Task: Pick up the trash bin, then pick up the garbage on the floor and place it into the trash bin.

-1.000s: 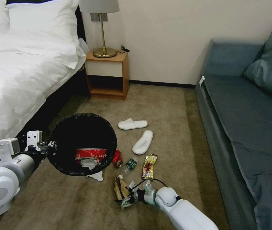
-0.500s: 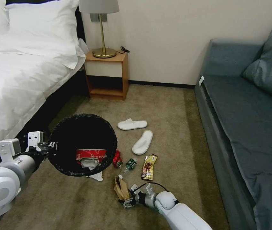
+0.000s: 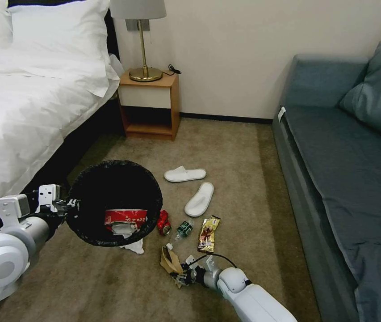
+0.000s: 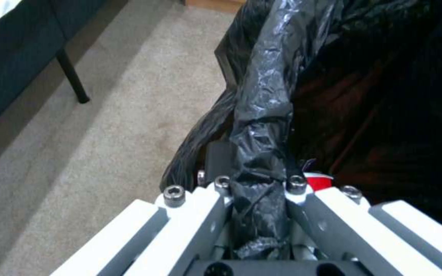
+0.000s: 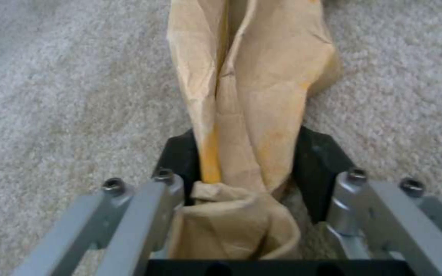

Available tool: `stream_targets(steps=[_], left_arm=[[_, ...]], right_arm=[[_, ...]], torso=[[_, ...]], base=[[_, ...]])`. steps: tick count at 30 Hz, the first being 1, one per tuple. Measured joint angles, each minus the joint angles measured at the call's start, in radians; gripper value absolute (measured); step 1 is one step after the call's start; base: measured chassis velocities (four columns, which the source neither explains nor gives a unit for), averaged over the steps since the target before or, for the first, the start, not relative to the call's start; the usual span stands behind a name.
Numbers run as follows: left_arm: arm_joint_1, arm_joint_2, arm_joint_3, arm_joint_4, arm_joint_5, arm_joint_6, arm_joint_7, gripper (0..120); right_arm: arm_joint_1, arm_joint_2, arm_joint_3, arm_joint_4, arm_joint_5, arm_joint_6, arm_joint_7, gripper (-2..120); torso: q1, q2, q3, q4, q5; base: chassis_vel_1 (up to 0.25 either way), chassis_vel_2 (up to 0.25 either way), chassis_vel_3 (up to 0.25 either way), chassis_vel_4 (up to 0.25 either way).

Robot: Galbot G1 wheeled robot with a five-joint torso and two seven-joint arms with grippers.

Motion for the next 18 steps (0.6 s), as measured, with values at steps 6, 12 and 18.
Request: stream_targets(steps=[6,12,18], left_arm=[[0.002,-0.001,0.001,-0.002,0.003,0.0,0.002,2],[0.005,-0.003,0.001,-0.004,0.004,0.0,0.003,2],[0.006,-0.004,0.002,-0.005,0.004,0.0,0.004,2]], right_arm=[[-0.006,0.0,0.013,0.007,-0.001,-0.001,0.01,21],[-0.026,-0.016,0.05,0.068,-0.008,-0.005,0.042,10],[-0.069,-0.062,0.176,0.284,-0.004,-0.015,0.068,8]], torso=[[0.0,0.0,0.0,0.0003,0.0002],[0.0,0.0,0.0,0.0004,0.0],[0.0,0.0,0.0,0.0003,-0.0003]], base=[[0.0,0.0,0.0,0.0],[0.0,0.0,0.0,0.0],[0.0,0.0,0.0,0.0]])
